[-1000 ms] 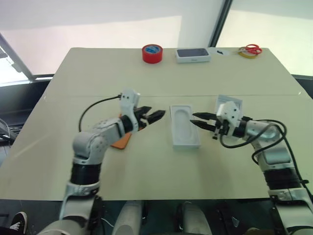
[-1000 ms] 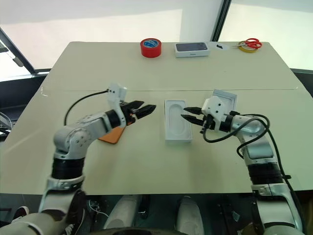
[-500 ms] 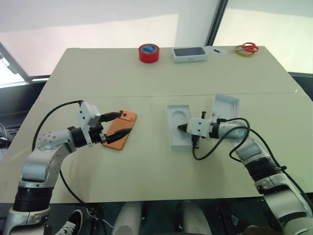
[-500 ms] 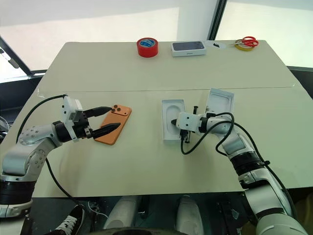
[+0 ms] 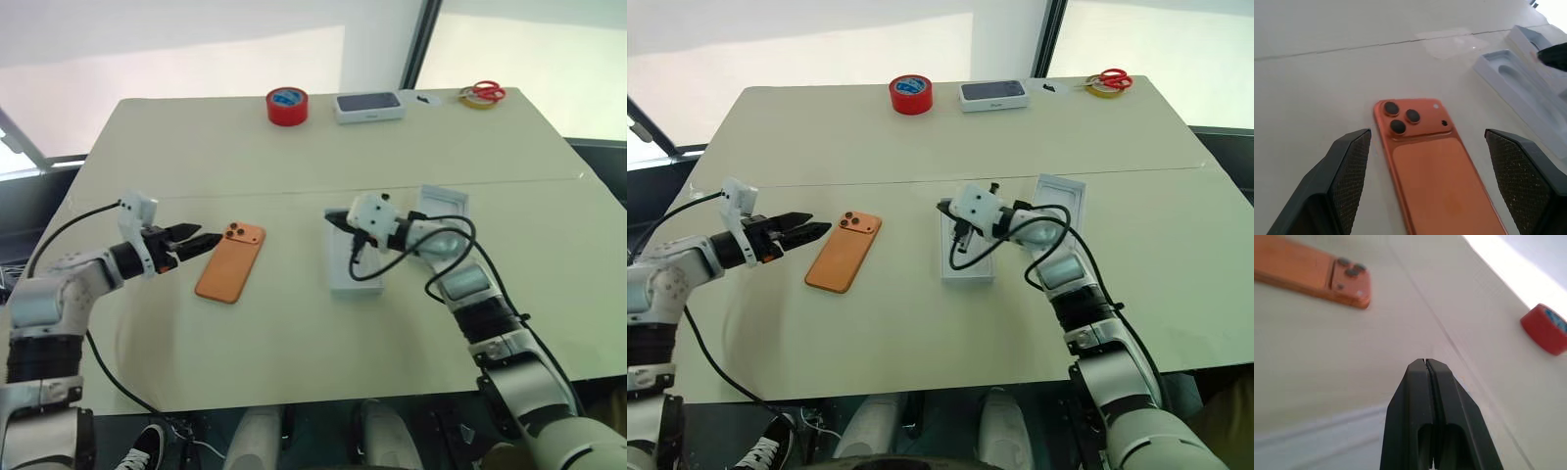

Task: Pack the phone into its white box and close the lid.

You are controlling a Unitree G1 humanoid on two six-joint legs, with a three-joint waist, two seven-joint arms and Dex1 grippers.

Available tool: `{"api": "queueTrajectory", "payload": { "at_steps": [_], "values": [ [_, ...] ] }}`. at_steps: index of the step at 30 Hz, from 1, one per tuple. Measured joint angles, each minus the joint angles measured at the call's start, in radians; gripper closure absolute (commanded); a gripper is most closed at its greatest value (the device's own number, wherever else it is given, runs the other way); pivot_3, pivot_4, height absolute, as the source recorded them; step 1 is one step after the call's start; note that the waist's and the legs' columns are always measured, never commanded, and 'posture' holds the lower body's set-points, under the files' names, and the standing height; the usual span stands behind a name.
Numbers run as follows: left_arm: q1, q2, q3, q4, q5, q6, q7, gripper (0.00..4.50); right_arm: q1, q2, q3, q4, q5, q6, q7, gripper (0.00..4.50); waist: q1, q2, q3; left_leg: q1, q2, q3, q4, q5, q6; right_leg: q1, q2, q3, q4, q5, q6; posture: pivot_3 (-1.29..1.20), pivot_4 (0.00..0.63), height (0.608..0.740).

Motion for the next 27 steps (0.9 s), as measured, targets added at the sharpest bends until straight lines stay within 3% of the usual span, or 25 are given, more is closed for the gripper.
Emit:
{"api": "queueTrajectory", "payload": {
  "at_steps": [6, 9, 17, 27],
  "values": [
    [-0.078, 0.006, -0.058, 0.212, 0.034, 0.032, -0.087, 0.61, -0.047, 0.134, 0.175, -0.055, -0.097, 0.187, 0.002, 4.48, -0.001, 0.000, 0.000, 0.000, 0.001, -0.001, -0.001, 0.003, -0.004, -0.003, 0.004, 0.000, 0.005, 0.000, -0.001, 0.00, 0.150, 0.740],
    [-0.094, 0.000, -0.075, 0.266, 0.036, 0.046, -0.147, 0.61, -0.108, 0.140, 0.270, -0.049, -0.159, 0.265, 0.053, 4.48, 0.004, -0.001, 0.000, 0.000, 0.001, -0.002, -0.001, 0.003, -0.004, -0.004, 0.004, 0.000, 0.005, 0.000, -0.001, 0.00, 0.150, 0.740],
    [-0.123, -0.004, -0.136, 0.294, 0.107, 0.013, -0.230, 0.61, -0.145, 0.221, 0.386, 0.026, -0.219, 0.397, 0.096, 4.48, 0.001, -0.001, -0.001, 0.000, 0.001, -0.002, -0.001, 0.003, -0.005, -0.003, 0.004, 0.000, 0.005, 0.000, -0.001, 0.00, 0.150, 0.740],
    [-0.097, -0.054, -0.178, 0.213, 0.190, -0.019, -0.226, 0.61, -0.140, 0.271, 0.394, 0.072, -0.256, 0.414, 0.021, 4.48, 0.007, 0.003, -0.016, 0.007, 0.000, -0.002, -0.005, 0.001, -0.007, 0.002, 0.003, 0.001, 0.004, 0.000, -0.002, 0.00, 0.150, 0.740]
  ]
}}
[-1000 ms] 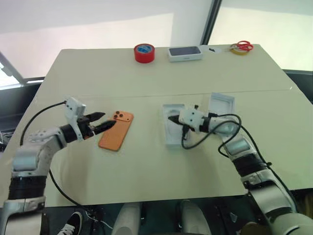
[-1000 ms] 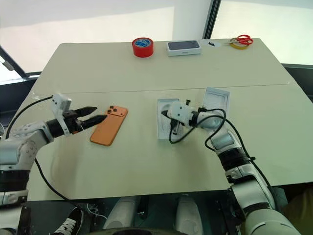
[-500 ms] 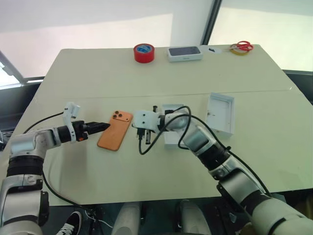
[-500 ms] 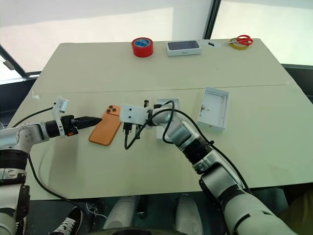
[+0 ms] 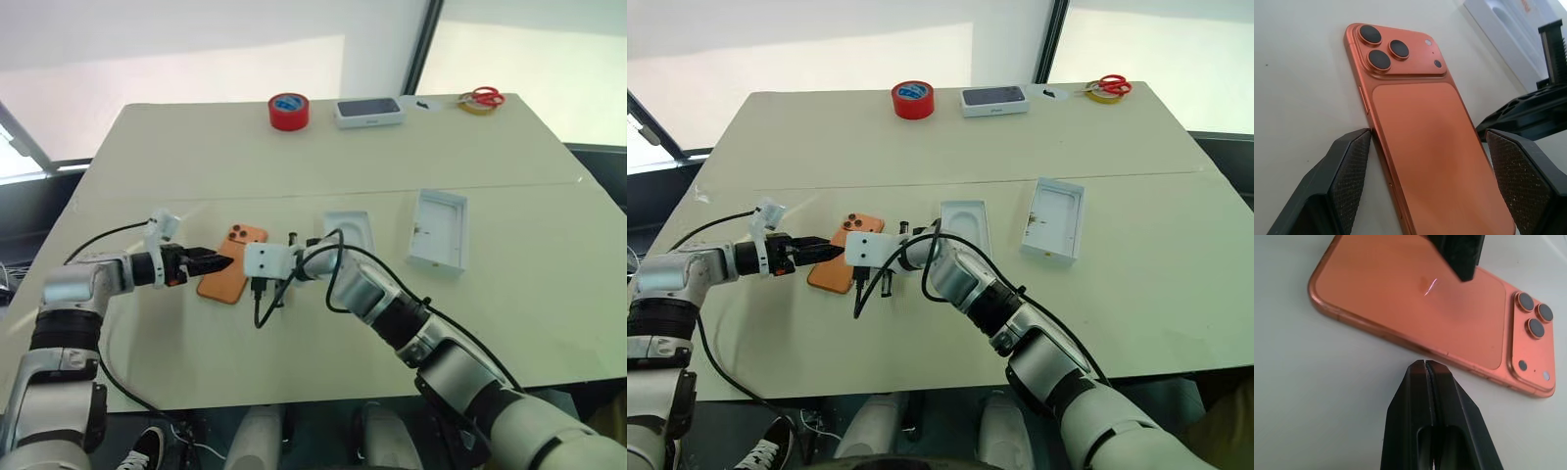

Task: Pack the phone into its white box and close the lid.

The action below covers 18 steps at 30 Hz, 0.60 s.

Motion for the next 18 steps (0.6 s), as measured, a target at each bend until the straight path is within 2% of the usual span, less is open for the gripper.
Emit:
{"api": "queueTrajectory", "payload": {
  "at_steps": [6, 11, 18],
  "values": [
    [-0.018, -0.028, 0.000, -0.056, 0.004, 0.106, 0.021, 0.61, 0.000, -0.004, -0.004, 0.016, -0.007, -0.019, -0.012, 4.48, 0.003, 0.000, -0.002, 0.003, 0.001, 0.000, -0.001, 0.000, 0.000, 0.002, 0.000, 0.000, 0.000, 0.000, -0.001, 0.00, 0.150, 0.740],
    [-0.047, -0.025, -0.051, -0.094, 0.010, 0.181, 0.002, 0.61, 0.000, -0.005, -0.007, 0.023, -0.008, -0.029, -0.019, 4.48, 0.001, 0.000, -0.002, 0.003, 0.000, 0.000, -0.001, 0.000, 0.000, 0.002, 0.000, 0.001, 0.000, 0.000, -0.001, 0.00, 0.150, 0.740],
    [-0.077, -0.045, -0.019, -0.024, -0.003, 0.219, 0.004, 0.61, 0.000, -0.009, -0.008, 0.027, -0.013, -0.035, -0.033, 4.48, 0.003, 0.000, -0.002, 0.004, 0.000, 0.000, -0.001, 0.000, 0.000, 0.003, 0.000, 0.000, 0.000, -0.001, -0.001, 0.00, 0.150, 0.740]
  ]
}}
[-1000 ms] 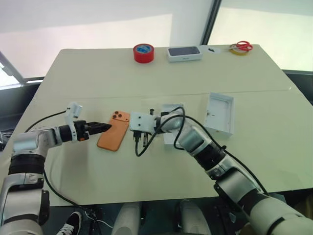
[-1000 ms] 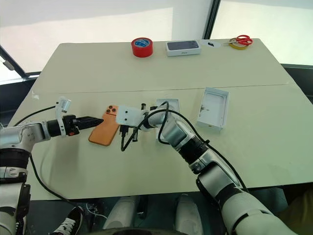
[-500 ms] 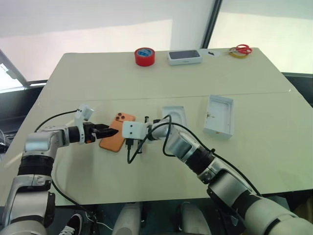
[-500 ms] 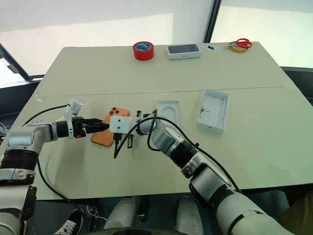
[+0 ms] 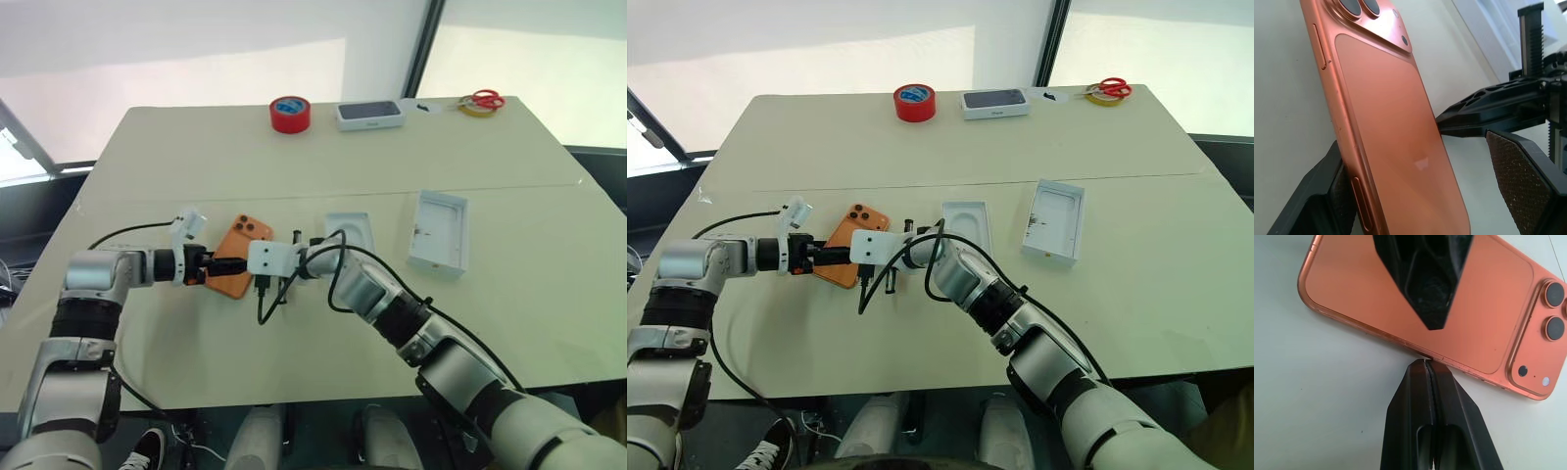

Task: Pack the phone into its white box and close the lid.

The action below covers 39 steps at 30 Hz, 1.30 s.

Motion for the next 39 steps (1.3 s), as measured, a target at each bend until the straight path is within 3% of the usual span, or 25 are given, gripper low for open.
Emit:
{"api": "queueTrajectory", "payload": {
  "at_steps": [4, 7, 13, 16, 19, 20, 30, 33, 37, 39],
  "values": [
    [-0.013, -0.011, 0.042, 0.063, -0.031, 0.034, -0.002, 0.61, 0.000, -0.002, 0.001, 0.000, -0.005, -0.009, -0.001, 4.48, -0.001, 0.000, 0.000, 0.000, 0.000, 0.000, 0.000, 0.000, 0.000, 0.000, 0.000, 0.000, 0.000, 0.000, 0.000, 0.00, 0.150, 0.740],
    [-0.015, -0.013, 0.064, 0.098, -0.043, 0.050, 0.004, 1.79, 0.000, -0.003, 0.001, 0.001, -0.008, -0.014, -0.002, 4.50, -0.007, 0.000, 0.000, 0.000, 0.000, 0.000, 0.000, 0.000, 0.000, 0.000, 0.000, 0.000, 0.000, 0.000, 0.000, 0.00, 0.150, 0.740],
    [-0.012, -0.020, 0.078, 0.118, -0.060, 0.068, 0.011, 1.79, 0.001, -0.003, 0.001, 0.001, -0.013, -0.016, -0.002, 4.50, -0.007, 0.000, 0.000, 0.000, 0.000, 0.000, -0.001, 0.000, 0.000, 0.000, 0.000, 0.000, 0.000, 0.000, 0.000, 0.00, 0.150, 0.740],
    [-0.012, -0.020, 0.084, 0.132, -0.067, 0.085, 0.017, 2.71, 0.001, -0.004, 0.001, 0.001, -0.013, -0.020, -0.002, 4.50, -0.008, 0.000, 0.000, 0.000, 0.001, 0.000, -0.001, 0.000, 0.000, -0.001, 0.000, 0.000, 0.000, 0.000, 0.000, 0.00, 0.150, 0.740],
    [-0.009, -0.030, 0.109, 0.160, -0.097, 0.123, 0.008, 4.23, 0.002, -0.007, 0.000, 0.001, -0.013, -0.023, -0.002, 4.50, -0.007, 0.000, 0.000, 0.000, 0.001, 0.000, -0.001, 0.000, 0.000, -0.001, 0.000, 0.000, -0.001, 0.000, 0.000, 0.00, 0.150, 0.740],
    [-0.011, -0.031, 0.113, 0.154, -0.120, 0.145, -0.007, 4.48, 0.003, -0.010, 0.000, 0.001, -0.014, -0.023, -0.002, 4.50, -0.005, -0.001, 0.000, 0.001, 0.001, 0.000, -0.001, 0.000, 0.000, 0.000, 0.000, 0.000, -0.001, 0.000, 0.000, 0.00, 0.150, 0.740],
    [0.009, -0.044, 0.191, 0.174, -0.168, 0.222, 0.039, 4.48, 0.047, -0.011, -0.058, -0.005, 0.049, -0.085, -0.005, 4.50, -0.009, -0.001, 0.001, 0.001, 0.002, 0.001, -0.004, 0.000, 0.000, -0.001, 0.000, 0.001, -0.002, 0.000, 0.000, 0.00, 0.150, 0.740],
    [0.027, -0.084, 0.282, 0.158, -0.204, 0.232, 0.104, 4.50, 0.069, -0.010, -0.143, -0.078, 0.171, -0.032, 0.074, 3.58, -0.008, -0.002, 0.001, 0.001, 0.004, 0.001, -0.003, 0.000, 0.000, -0.001, 0.000, 0.001, -0.002, 0.000, 0.000, 0.00, 0.150, 0.740],
    [0.117, -0.163, 0.383, 0.011, -0.285, 0.261, 0.177, 4.50, 0.095, -0.106, -0.189, -0.219, 0.262, -0.055, 0.177, 1.61, -0.005, -0.004, 0.002, -0.001, 0.004, 0.001, -0.003, 0.000, 0.000, -0.001, 0.000, 0.001, -0.004, 0.000, 0.000, 0.00, 0.150, 0.740],
    [0.163, -0.189, 0.394, -0.074, -0.316, 0.291, 0.213, 4.50, 0.142, -0.193, -0.216, -0.299, 0.317, -0.035, 0.251, 1.61, -0.004, -0.005, 0.002, -0.002, 0.003, 0.001, -0.003, 0.000, 0.000, -0.001, -0.002, 0.001, -0.005, 0.000, 0.000, 0.00, 0.150, 0.740]
  ]
}}
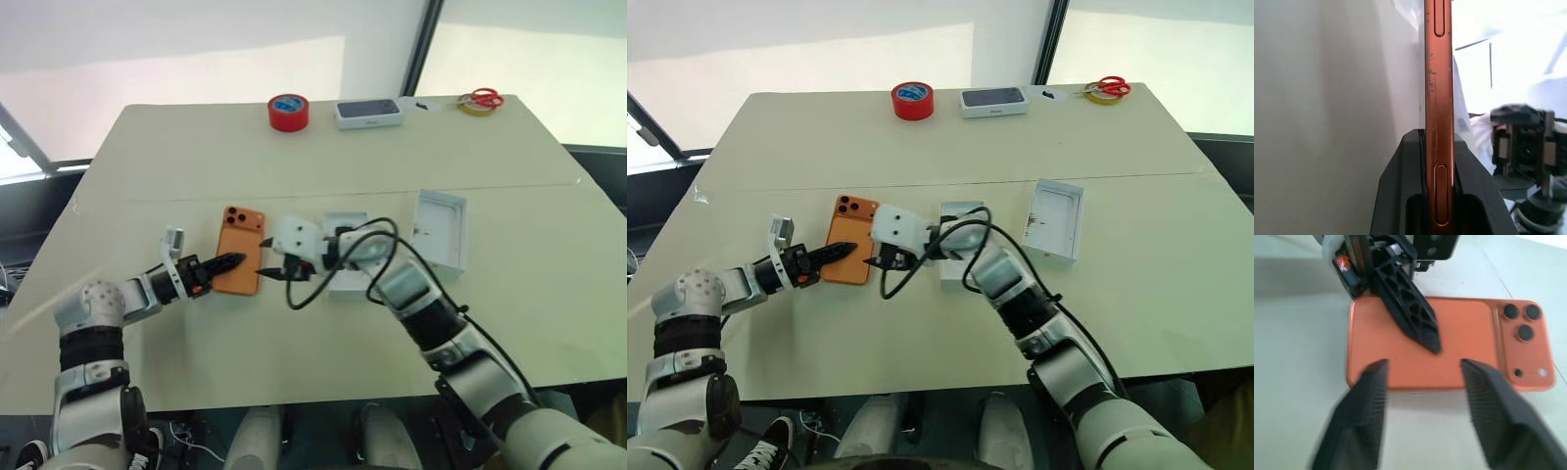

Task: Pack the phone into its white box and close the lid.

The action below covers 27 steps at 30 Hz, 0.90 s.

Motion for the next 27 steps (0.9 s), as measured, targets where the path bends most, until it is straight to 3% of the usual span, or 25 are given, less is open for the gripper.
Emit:
{"api": "queueTrajectory", "payload": {
  "at_steps": [5, 9, 15, 20, 23, 26, 27],
  "values": [
    [0.029, -0.107, 0.075, -0.110, -0.067, 0.047, 0.144, 4.50, 0.142, -0.261, -0.023, -0.149, 0.045, -0.030, 0.155, 1.61, 0.000, -0.002, 0.001, -0.002, 0.000, 0.000, 0.000, 0.000, 0.000, -0.001, -0.004, -0.001, -0.001, -0.002, -0.003, 0.00, 0.150, 0.740],
    [0.030, -0.193, 0.105, -0.189, -0.105, 0.059, 0.255, 4.50, 0.187, -0.363, -0.095, -0.156, 0.074, -0.089, 0.180, 1.61, -0.003, -0.004, 0.003, -0.008, 0.000, 0.000, 0.003, 0.000, 0.000, -0.002, -0.004, -0.002, -0.001, -0.001, -0.001, 0.00, 0.150, 0.740],
    [0.029, -0.275, 0.106, -0.253, -0.158, 0.086, 0.377, 4.50, 0.229, -0.428, -0.136, -0.135, 0.078, -0.178, 0.190, 1.61, 0.002, -0.008, 0.005, -0.011, 0.000, 0.000, 0.006, 0.000, 0.001, -0.002, -0.002, -0.003, -0.001, 0.000, -0.001, 0.00, 0.150, 0.740],
    [0.029, -0.276, 0.098, -0.276, -0.170, 0.076, 0.413, 4.50, 0.250, -0.426, -0.136, -0.132, 0.080, -0.182, 0.183, 1.61, 0.002, -0.010, 0.006, -0.011, 0.000, 0.000, 0.006, 0.000, 0.001, -0.002, -0.002, -0.003, -0.001, -0.001, -0.003, 0.00, 0.150, 0.740],
    [0.029, -0.270, 0.087, -0.276, -0.172, 0.060, 0.416, 4.50, 0.251, -0.411, -0.132, -0.117, 0.062, -0.203, 0.158, 2.51, 0.004, -0.010, 0.006, -0.011, 0.000, 0.000, 0.006, 0.000, 0.001, -0.002, -0.002, -0.003, -0.001, -0.001, -0.003, 0.00, 0.150, 0.740],
    [0.029, -0.268, 0.071, -0.276, -0.178, 0.058, 0.419, 4.50, 0.254, -0.406, -0.127, -0.097, 0.044, -0.214, 0.141, 4.02, 0.009, -0.010, 0.006, -0.011, 0.000, 0.000, 0.007, 0.000, 0.001, -0.003, -0.002, -0.003, -0.002, -0.001, -0.004, 0.00, 0.150, 0.740],
    [0.029, -0.268, 0.070, -0.276, -0.182, 0.058, 0.419, 4.50, 0.255, -0.406, -0.127, -0.095, 0.043, -0.214, 0.141, 4.02, 0.014, -0.010, 0.006, -0.011, 0.000, 0.000, 0.007, 0.000, 0.001, -0.003, -0.002, -0.003, -0.002, -0.001, -0.004, 0.00, 0.150, 0.740]
  ]
}}
